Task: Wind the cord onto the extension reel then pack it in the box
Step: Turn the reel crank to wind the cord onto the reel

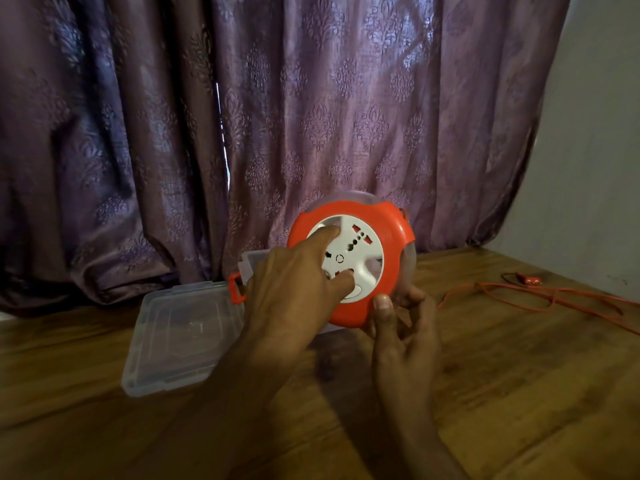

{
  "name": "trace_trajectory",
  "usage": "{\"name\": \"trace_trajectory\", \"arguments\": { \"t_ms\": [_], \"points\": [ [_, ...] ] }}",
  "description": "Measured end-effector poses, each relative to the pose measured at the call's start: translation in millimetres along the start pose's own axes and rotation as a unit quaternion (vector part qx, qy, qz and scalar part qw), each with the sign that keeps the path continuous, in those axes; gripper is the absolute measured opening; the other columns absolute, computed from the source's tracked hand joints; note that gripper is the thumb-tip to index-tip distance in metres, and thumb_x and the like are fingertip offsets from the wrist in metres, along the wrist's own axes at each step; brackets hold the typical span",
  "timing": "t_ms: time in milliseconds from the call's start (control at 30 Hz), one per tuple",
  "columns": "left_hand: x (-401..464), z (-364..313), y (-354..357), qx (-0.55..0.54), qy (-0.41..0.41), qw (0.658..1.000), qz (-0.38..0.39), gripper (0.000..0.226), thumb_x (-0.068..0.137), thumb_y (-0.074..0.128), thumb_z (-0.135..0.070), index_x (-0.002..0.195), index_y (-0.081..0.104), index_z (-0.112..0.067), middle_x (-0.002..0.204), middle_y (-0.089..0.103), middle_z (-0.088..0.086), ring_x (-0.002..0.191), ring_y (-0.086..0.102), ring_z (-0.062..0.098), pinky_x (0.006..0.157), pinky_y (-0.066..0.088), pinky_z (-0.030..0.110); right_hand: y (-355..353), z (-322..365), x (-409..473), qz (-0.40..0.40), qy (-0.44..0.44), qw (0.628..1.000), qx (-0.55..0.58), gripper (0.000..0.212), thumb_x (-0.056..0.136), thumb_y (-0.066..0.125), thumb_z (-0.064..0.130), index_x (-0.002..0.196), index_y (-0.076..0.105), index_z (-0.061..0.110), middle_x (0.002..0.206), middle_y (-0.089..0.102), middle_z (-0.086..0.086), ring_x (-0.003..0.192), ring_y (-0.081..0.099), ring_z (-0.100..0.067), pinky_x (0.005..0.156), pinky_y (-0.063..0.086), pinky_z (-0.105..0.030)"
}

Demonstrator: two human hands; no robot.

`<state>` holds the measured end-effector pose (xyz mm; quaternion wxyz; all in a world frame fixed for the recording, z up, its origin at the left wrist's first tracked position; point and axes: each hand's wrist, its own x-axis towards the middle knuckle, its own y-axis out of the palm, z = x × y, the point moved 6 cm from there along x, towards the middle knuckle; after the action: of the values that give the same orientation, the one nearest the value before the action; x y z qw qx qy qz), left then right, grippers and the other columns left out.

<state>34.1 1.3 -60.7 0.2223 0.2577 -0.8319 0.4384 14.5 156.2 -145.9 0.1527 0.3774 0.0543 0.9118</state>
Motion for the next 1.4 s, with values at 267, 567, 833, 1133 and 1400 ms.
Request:
{"name": "trace_trajectory", "arguments": {
  "t_ms": [267,567,833,1133,1400],
  "points": [
    [-3,8,11,-0.086,-0.054,0.995,-0.002,0.065,0.071,0.054,-0.072,0.13,0.047,-0.046,0.095,0.073,-0.009,0.075,0.07,0.023,0.085,0.053,0.036,3,3,-4,0.019,-0.01,0.999,-0.029,0.033,0.087,0.061,0.052,0.114,0.056,0.033,0.105,0.068,0.025,0.093,0.072,-0.006,0.077,0.06,-0.03],
    [-13,-11,14,0.111,0.076,0.991,-0.01,0.064,0.085,0.055,-0.043,0.14,0.022,-0.05,0.12,0.063,0.006,0.1,0.063,0.031,0.076,0.049,0.039,1,-2,-2,0.01,0.017,1.0,-0.016,0.032,0.086,0.062,0.051,0.112,0.059,0.033,0.106,0.068,0.021,0.097,0.071,-0.009,0.081,0.062,-0.042],
    [-8,-12,20,0.069,0.136,0.986,0.073,0.059,0.09,0.047,-0.017,0.133,0.039,-0.057,0.153,0.038,-0.003,0.128,0.05,0.024,0.098,0.047,0.04,-2,-25,8,-0.001,0.123,0.991,0.05,0.011,0.094,0.067,0.029,0.103,0.063,0.024,0.107,0.069,-0.007,0.103,0.07,-0.027,0.086,0.058,-0.063],
    [-1,1,7,-0.189,-0.062,0.977,0.079,0.041,0.08,0.059,-0.052,0.121,0.054,-0.042,0.098,0.073,-0.003,0.054,0.064,0.019,0.06,0.054,0.031,-6,-22,7,-0.021,0.086,0.994,0.058,0.03,0.088,0.067,0.048,0.112,0.06,0.032,0.111,0.069,0.008,0.108,0.07,-0.018,0.089,0.059,-0.056],
    [-8,6,15,-0.176,-0.111,0.977,0.053,0.078,0.066,0.048,-0.076,0.136,0.04,-0.044,0.11,0.071,-0.001,0.087,0.071,0.03,0.083,0.056,0.05,2,1,-1,0.016,-0.015,1.0,-0.016,0.025,0.088,0.061,0.05,0.111,0.055,0.04,0.107,0.067,0.02,0.094,0.07,-0.011,0.078,0.061,-0.038]
  ]
}}
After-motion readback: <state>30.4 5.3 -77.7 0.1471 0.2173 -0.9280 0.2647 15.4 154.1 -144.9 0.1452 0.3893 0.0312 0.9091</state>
